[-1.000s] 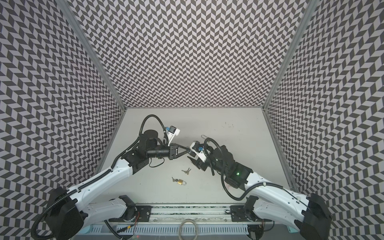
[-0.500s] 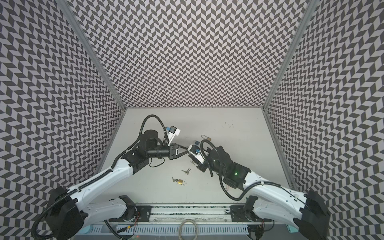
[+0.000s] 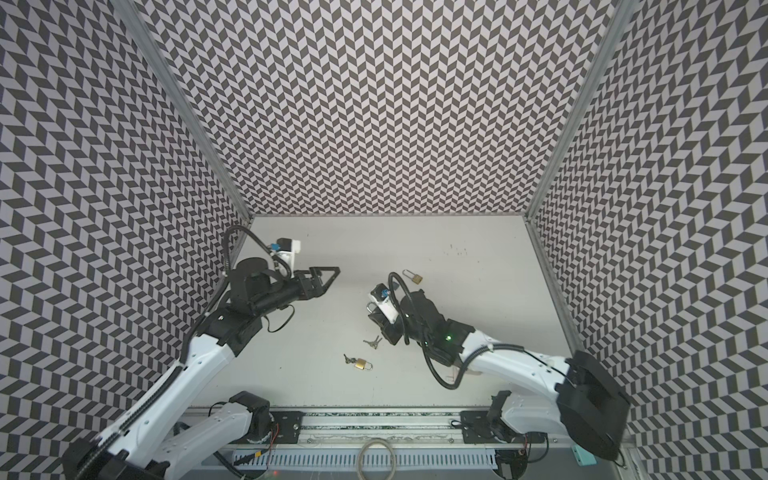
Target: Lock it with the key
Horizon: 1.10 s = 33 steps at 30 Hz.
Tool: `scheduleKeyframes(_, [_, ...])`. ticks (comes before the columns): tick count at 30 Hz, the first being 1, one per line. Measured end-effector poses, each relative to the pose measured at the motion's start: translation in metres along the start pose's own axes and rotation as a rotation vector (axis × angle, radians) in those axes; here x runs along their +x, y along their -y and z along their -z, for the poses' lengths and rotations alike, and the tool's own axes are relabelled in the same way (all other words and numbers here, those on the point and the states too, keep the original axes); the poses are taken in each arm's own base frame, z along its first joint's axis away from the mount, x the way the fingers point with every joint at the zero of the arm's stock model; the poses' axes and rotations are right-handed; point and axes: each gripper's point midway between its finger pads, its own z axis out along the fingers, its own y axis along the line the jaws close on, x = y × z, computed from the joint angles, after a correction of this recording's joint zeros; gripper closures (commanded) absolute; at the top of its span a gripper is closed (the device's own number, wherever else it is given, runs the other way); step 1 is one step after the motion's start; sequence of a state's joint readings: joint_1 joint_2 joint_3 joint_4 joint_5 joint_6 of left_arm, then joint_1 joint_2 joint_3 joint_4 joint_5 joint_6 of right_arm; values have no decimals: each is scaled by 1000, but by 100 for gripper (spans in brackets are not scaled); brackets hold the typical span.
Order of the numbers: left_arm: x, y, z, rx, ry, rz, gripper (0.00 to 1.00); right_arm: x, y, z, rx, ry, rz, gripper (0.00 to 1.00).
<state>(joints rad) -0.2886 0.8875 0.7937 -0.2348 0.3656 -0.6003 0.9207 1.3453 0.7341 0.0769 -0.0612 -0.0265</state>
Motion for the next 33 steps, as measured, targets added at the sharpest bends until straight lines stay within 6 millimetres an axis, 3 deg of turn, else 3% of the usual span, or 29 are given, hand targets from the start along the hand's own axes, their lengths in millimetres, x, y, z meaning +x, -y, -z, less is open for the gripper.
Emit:
scheduleKeyframes(3, [-8,-31,24,-138,76,23,1,21,0,-39,-6,-132,-57,95])
scheduleKeyframes(6, [-2,-53,37,-237,87,43,1,34,-1,-67,-6,-214,-90,95])
scheduleKeyframes(14, [21,-78,45,-339,45,74,1,55,7,-116,41,-356,-116,92])
scheduleKeyframes(21, [22,-81,46,-352,44,78,1,66,18,-138,100,-417,-104,81])
scheduleKeyframes(24, [22,-81,46,-352,44,78,1,63,21,-143,118,-417,-96,63])
scheduleKeyframes(28, [21,-80,47,-350,48,77,1,63,23,-143,129,-423,-90,46])
scheduleKeyframes(33, [24,-81,46,-346,41,78,1,61,23,-141,122,-423,-80,42])
